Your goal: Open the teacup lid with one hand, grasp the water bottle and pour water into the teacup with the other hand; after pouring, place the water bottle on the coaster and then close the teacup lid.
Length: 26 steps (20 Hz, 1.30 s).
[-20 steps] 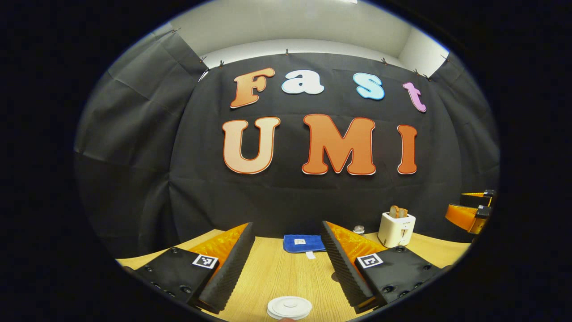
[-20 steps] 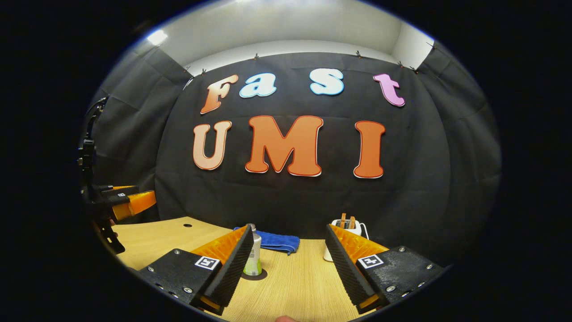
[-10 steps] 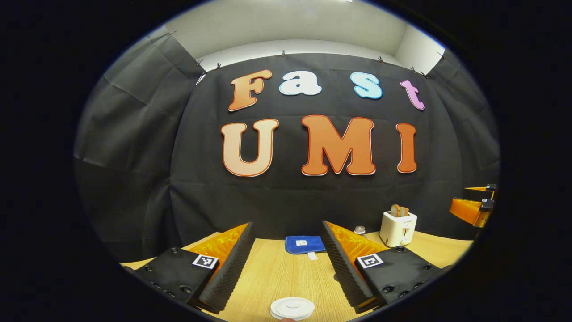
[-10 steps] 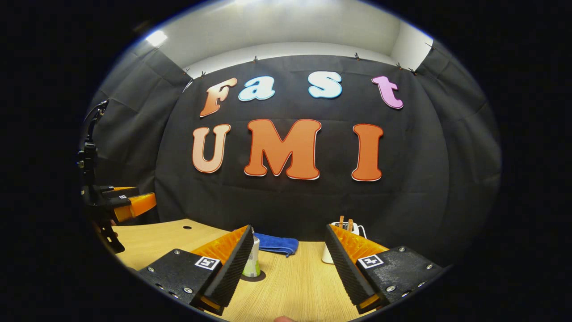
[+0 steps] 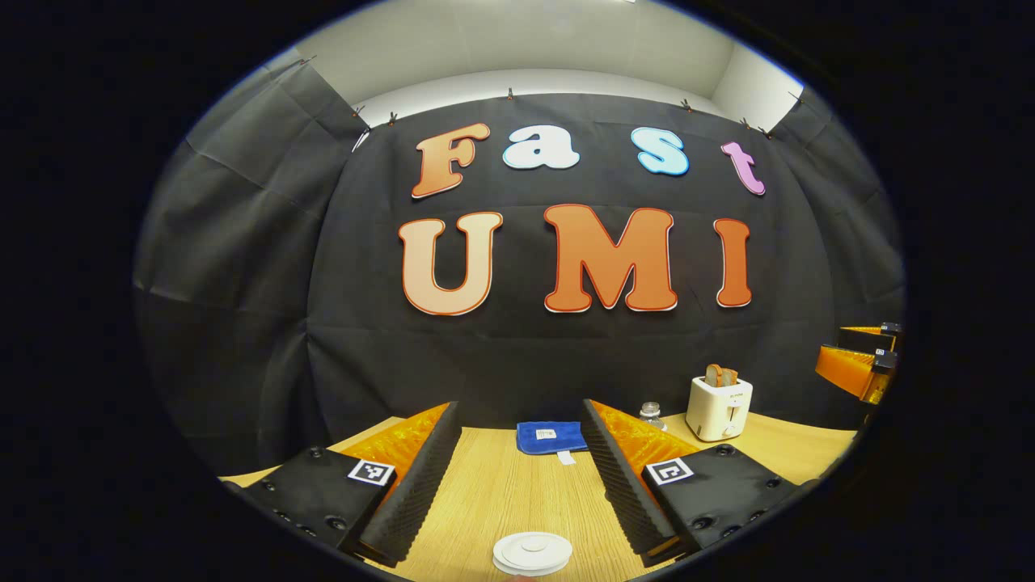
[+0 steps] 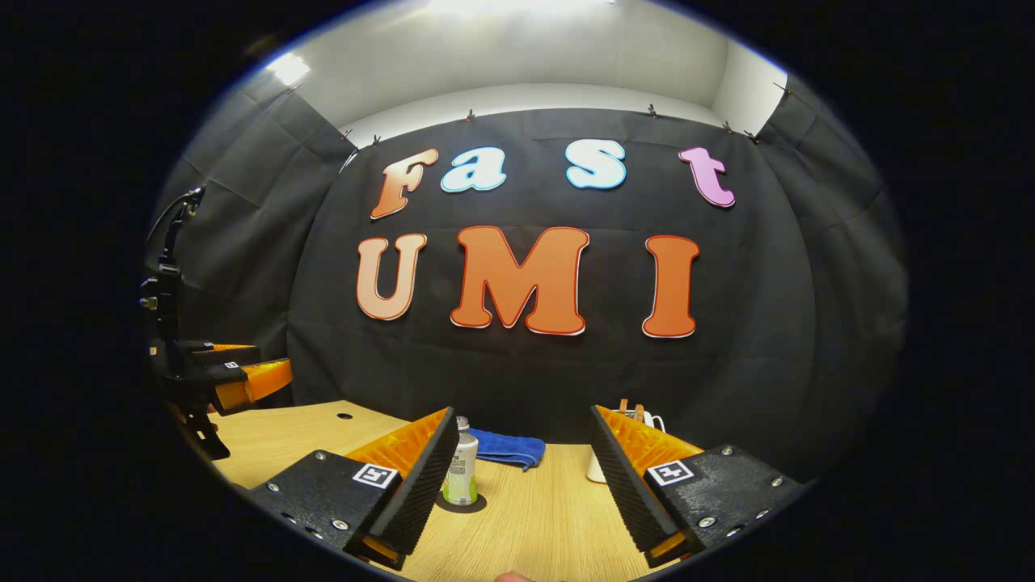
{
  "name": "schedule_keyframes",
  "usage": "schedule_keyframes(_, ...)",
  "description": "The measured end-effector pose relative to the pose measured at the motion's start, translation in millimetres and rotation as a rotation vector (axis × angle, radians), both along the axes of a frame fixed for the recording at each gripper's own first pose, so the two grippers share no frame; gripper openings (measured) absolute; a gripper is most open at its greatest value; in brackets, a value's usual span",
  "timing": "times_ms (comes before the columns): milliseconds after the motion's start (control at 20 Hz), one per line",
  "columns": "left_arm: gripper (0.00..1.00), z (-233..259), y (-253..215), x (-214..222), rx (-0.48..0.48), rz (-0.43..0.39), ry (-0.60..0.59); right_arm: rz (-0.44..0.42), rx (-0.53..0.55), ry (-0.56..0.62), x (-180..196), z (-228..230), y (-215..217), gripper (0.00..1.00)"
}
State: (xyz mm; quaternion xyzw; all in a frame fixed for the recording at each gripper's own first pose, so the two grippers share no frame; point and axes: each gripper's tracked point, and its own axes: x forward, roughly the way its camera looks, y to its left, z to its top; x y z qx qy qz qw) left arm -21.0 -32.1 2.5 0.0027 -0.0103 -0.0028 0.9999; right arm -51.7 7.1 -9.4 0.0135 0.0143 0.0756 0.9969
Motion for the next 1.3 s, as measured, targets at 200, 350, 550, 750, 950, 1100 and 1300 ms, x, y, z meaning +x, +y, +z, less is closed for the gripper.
schedule_keyframes(200,0.97,-0.1,3.5,-3.1,0.009,0.001,-0.002,0.006,-0.025,0.003,-2.6,-1.8,5.7,0.96)
schedule_keyframes(350,0.97,-2.2,5.5,-7.5,0.017,0.002,0.004,0.016,-0.026,-0.007,-2.3,0.9,10.4,0.96)
schedule_keyframes(550,0.97,0.7,9.7,-9.5,0.024,0.010,-0.007,0.039,-0.029,-0.007,-3.1,1.9,17.7,0.96)
schedule_keyframes(750,0.97,-0.8,8.9,-9.2,0.024,0.005,-0.011,0.048,-0.036,-0.012,-3.5,3.3,20.4,0.96)
schedule_keyframes(950,0.95,-3.7,13.4,-8.6,0.018,0.011,-0.011,0.058,-0.051,-0.012,-3.6,2.0,23.1,0.96)
schedule_keyframes(1100,0.95,-3.8,14.9,-8.8,0.015,0.012,-0.014,0.071,-0.053,-0.013,-3.8,2.1,27.9,0.96)
schedule_keyframes(1300,0.97,-1.2,12.4,-10.1,0.015,0.007,-0.019,0.076,-0.054,-0.016,-3.1,1.4,31.6,0.96)
